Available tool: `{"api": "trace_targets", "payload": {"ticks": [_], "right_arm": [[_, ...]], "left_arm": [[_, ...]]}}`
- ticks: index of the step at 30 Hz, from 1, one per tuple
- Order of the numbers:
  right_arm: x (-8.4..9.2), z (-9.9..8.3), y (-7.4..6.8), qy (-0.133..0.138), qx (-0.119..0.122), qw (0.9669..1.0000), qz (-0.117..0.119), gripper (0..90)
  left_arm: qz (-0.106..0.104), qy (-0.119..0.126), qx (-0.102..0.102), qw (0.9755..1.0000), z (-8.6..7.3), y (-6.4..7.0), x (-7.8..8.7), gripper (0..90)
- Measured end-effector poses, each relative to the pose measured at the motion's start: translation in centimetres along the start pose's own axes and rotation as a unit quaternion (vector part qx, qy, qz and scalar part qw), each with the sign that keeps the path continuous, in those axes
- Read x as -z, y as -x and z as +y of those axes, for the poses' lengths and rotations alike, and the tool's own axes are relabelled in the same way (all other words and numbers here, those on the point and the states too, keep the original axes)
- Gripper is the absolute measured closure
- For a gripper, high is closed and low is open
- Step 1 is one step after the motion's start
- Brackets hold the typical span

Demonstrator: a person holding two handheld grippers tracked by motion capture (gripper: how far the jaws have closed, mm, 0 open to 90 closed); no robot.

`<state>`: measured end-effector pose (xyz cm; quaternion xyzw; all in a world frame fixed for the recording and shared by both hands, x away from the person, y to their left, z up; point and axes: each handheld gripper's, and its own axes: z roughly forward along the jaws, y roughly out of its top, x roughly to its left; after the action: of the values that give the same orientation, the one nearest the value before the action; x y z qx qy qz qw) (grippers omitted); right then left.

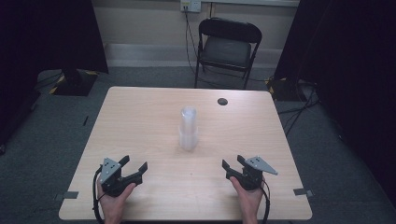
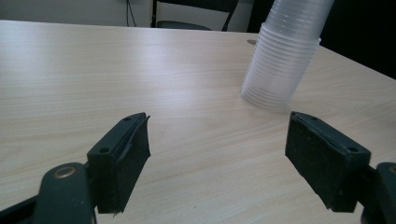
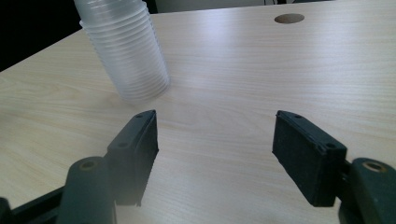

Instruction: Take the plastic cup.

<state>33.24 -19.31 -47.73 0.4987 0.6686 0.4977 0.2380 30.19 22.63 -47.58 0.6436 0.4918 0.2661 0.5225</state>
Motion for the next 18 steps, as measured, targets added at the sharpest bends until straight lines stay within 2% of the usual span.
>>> {"api": "trace_targets", "payload": {"ticks": [3, 4, 7, 12, 18], "right_arm": [[-0.2, 0.0, -0.2, -0.005, 0.002, 1.0, 0.005, 30.9], [-0.3, 0.1, -0.3, -0.006, 0.002, 1.0, 0.007, 30.9], [-0.6, 0.3, -0.8, -0.009, 0.009, 0.9998, 0.016, 30.8], [-1.1, 0.6, -1.7, -0.011, 0.018, 0.9993, 0.032, 30.1], [-1.6, 0.7, -3.1, -0.018, 0.038, 0.998, 0.047, 29.8]], "left_arm": [[-0.001, -0.001, 0.005, 1.0, -0.1, -0.1, 0.0, 21.8], [-0.003, -0.001, 0.012, 0.9999, -0.3, -0.2, 0.0, 21.8], [-0.001, -0.009, 0.009, 0.9999, -0.4, 0.0, -0.2, 21.9], [-0.01, -0.006, 0.006, 0.9999, -0.3, 0.4, -0.2, 21.9], [-0.018, -0.003, -0.01, 0.9998, 0.2, 1.1, -0.4, 21.8]]}}
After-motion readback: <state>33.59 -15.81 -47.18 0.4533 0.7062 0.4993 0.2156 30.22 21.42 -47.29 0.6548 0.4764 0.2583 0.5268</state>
